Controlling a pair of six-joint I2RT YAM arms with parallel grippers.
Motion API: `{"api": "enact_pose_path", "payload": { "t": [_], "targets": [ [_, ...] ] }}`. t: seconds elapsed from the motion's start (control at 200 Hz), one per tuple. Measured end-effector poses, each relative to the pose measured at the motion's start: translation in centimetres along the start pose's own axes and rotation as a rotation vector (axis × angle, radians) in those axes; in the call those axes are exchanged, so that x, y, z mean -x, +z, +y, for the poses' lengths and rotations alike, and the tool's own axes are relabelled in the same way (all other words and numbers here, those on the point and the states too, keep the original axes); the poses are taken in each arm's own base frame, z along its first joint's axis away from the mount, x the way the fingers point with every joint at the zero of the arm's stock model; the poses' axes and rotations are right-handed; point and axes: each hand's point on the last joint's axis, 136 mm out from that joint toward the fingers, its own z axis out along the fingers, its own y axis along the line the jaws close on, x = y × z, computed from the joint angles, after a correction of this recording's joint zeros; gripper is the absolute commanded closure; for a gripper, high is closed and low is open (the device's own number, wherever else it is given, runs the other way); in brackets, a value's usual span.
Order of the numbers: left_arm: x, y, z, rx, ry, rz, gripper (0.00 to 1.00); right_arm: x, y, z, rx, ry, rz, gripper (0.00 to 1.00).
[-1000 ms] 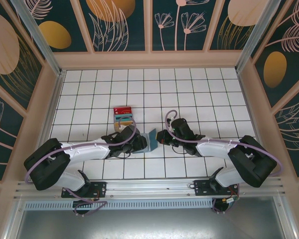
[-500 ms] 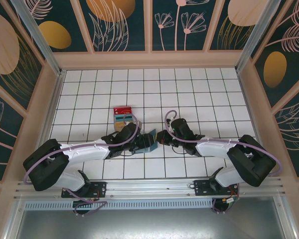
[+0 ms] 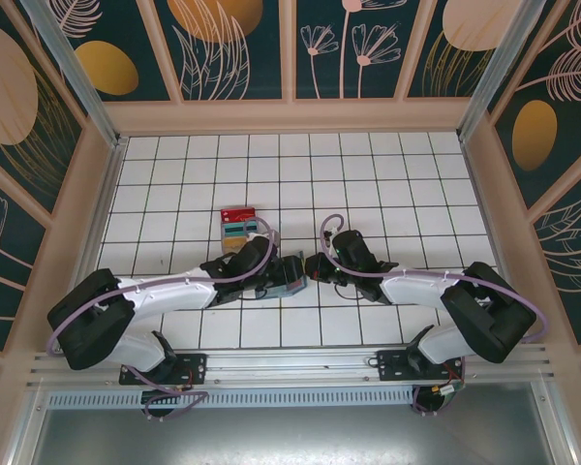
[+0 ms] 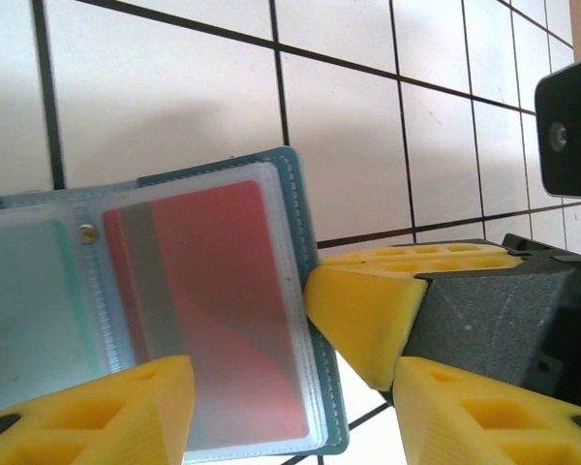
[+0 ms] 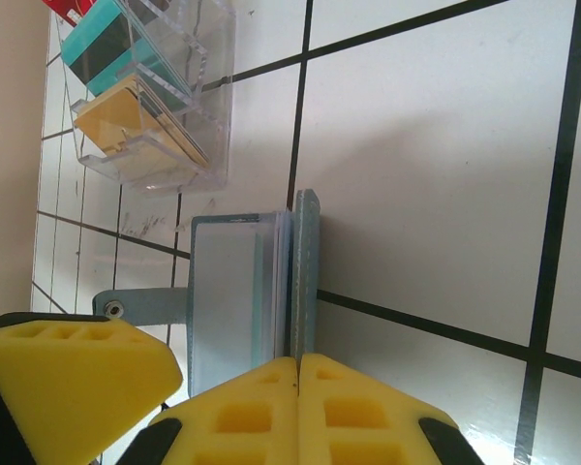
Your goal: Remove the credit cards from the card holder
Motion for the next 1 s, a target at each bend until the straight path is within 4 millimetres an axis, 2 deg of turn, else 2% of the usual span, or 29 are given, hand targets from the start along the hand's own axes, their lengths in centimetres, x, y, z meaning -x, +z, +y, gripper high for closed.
{"api": "enact_pose_path", "payload": {
  "t": [0.175,0.375,0.49,0.696,1.001],
  "targets": [
    [1.0,-1.1,1.3,0.071,-0.003,-0.061,0.44,-0.6,0.2,1.3,0.065,-0.018,0.050,1.00],
    [2.9,-4.6,2.0,0.085,-0.031,-0.191,0.45,-0.1,0.0,5.0,0.193,-0.091,0.078,1.00],
    [3.2,-5.9,2.5,0.071,-0.050,-0.233,0.45,-0.1,0.4,5.9,0.223,-0.106,0.092,1.00],
    [2.5,-5.3,3.4,0.095,-0.060,-0.207,0.46,-0.6,0.9,5.4,0.212,-0.098,0.116,1.00],
    [1.2,-4.0,5.1,0.151,-0.086,-0.162,0.49,-0.3,1.1,4.6,0.175,-0.087,0.094,1.00]
  ]
}}
